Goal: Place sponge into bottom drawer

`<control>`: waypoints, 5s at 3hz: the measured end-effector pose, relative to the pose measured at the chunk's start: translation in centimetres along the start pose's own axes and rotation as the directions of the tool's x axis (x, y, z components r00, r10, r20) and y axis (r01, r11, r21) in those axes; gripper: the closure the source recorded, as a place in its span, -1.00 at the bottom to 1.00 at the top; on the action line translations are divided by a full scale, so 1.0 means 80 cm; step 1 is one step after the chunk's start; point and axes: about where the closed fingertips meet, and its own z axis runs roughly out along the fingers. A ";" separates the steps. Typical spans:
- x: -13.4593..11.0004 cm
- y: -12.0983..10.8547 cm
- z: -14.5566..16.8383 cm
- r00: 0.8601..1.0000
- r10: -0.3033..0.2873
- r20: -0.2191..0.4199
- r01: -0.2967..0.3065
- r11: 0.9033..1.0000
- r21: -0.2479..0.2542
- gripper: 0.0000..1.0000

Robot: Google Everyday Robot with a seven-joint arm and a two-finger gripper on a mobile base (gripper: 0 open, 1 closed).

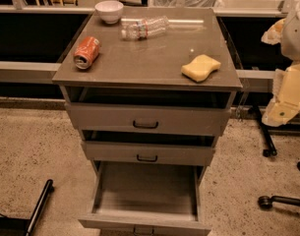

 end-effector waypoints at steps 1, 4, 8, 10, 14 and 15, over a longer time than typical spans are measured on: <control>0.000 0.000 0.000 1.000 -0.001 0.000 0.001 1.000 0.001 -1.00; -0.012 -0.056 0.176 0.956 -0.276 0.099 0.276 0.961 0.014 -1.00; -0.029 -0.145 0.148 0.714 -0.698 0.053 0.696 0.716 0.059 -1.00; -0.031 -0.210 0.194 0.502 -0.854 -0.134 0.859 0.511 -0.032 -1.00; -0.053 -0.284 0.286 0.318 -0.944 -0.085 0.935 0.327 -0.137 -1.00; -0.064 -0.280 0.284 0.316 -0.945 -0.085 0.927 0.326 -0.185 -1.00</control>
Offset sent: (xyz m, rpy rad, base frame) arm 0.1268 0.0405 -0.1556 -0.1571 0.1223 0.3430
